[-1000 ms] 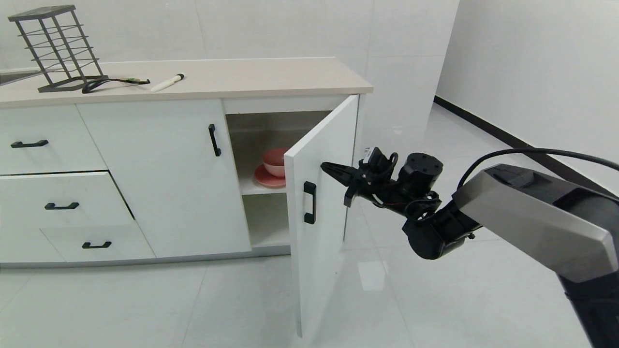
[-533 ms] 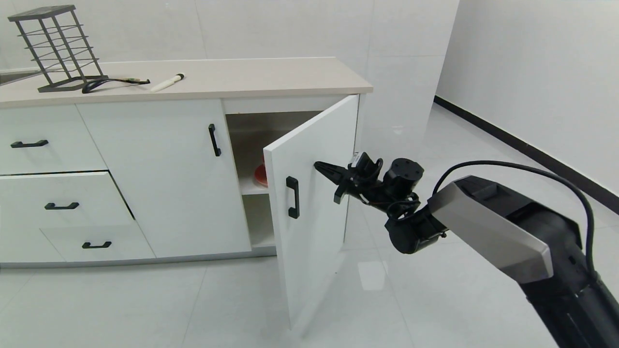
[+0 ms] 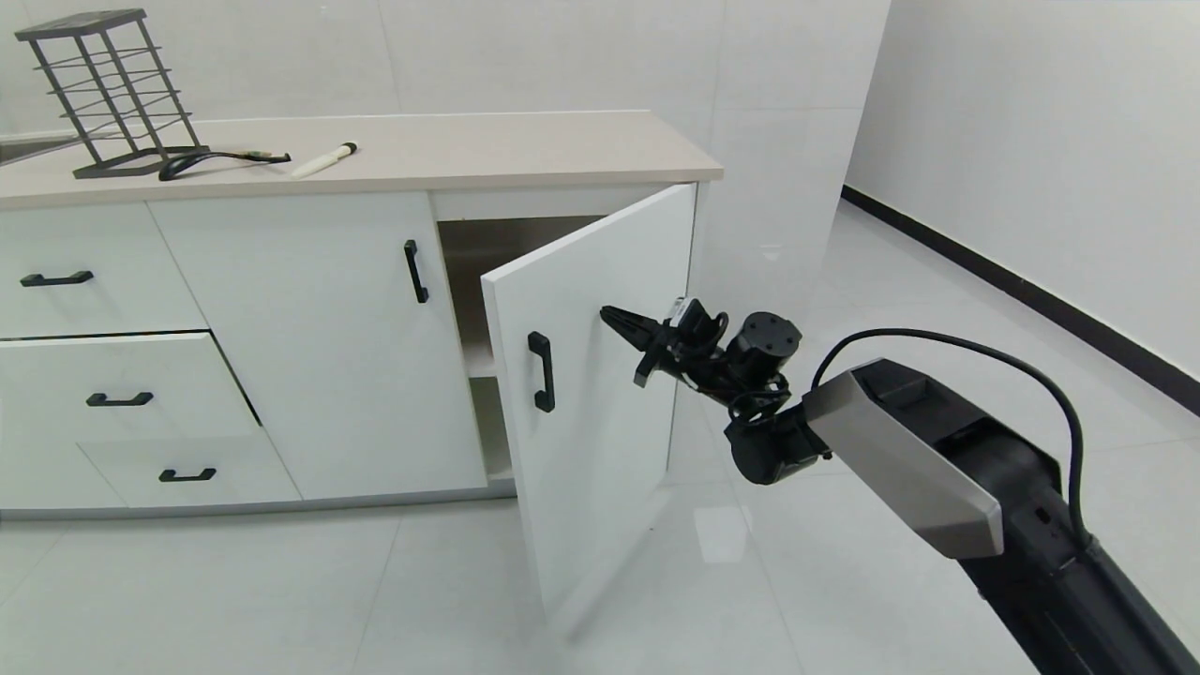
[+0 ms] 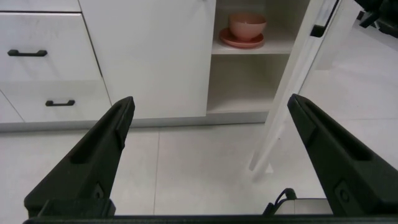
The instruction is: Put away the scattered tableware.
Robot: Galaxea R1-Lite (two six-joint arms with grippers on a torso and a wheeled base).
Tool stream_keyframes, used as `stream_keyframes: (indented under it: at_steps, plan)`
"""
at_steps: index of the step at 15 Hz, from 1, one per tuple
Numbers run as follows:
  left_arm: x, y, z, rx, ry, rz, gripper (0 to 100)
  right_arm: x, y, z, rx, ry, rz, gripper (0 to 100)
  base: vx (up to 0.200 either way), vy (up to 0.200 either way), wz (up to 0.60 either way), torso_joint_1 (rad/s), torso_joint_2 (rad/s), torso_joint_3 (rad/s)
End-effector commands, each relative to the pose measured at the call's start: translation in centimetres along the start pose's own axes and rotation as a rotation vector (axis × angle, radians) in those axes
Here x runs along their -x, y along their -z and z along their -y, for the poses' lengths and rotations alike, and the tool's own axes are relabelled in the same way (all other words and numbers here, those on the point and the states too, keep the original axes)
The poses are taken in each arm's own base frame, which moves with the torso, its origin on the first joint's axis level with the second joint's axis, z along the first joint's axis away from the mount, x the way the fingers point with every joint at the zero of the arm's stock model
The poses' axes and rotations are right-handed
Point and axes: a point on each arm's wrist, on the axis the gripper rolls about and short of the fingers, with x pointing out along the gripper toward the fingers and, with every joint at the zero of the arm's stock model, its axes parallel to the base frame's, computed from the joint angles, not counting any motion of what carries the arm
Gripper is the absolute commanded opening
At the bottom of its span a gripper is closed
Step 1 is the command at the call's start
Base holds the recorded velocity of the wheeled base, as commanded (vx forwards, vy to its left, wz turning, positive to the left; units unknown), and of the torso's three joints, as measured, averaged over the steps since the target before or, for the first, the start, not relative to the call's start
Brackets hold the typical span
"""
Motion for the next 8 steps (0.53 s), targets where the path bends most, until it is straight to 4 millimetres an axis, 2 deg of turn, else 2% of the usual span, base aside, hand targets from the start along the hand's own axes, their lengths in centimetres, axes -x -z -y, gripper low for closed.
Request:
stream_keyframes:
  at_steps: [1, 2, 4, 5, 7, 8]
  plan:
    - [0.0, 0.0, 0.0, 0.001, 0.0, 0.0, 100, 0.1, 0.4, -0.1, 0.0, 0.0, -0.002, 0, 0.0, 0.0, 0.0, 0.0, 0.0, 0.0]
    - [0.0, 0.0, 0.0, 0.001, 0.0, 0.0, 100, -0.3, -2.1, 1.3, 0.039, 0.019, 0.047, 0, 0.0, 0.0, 0.0, 0.0, 0.0, 0.0]
    - [0.0, 0.0, 0.0, 0.002, 0.0, 0.0, 100, -0.6, -5.1, 2.8, 0.076, 0.036, 0.092, 0, 0.0, 0.0, 0.0, 0.0, 0.0, 0.0]
    - [0.0, 0.0, 0.0, 0.002, 0.0, 0.0, 100, -0.1, -8.2, 3.4, 0.079, 0.036, 0.098, 0, 0.0, 0.0, 0.0, 0.0, 0.0, 0.0]
    - [0.0, 0.0, 0.0, 0.001, 0.0, 0.0, 100, 1.7, -12.5, 2.6, 0.026, 0.018, 0.07, 0, 0.0, 0.0, 0.0, 0.0, 0.0, 0.0]
    - [0.0, 0.0, 0.0, 0.001, -0.002, 0.0, 100, 2.8, -14.4, 1.7, -0.003, 0.005, 0.05, 0, 0.0, 0.2, 0.0, -0.007, 0.01, 0.002]
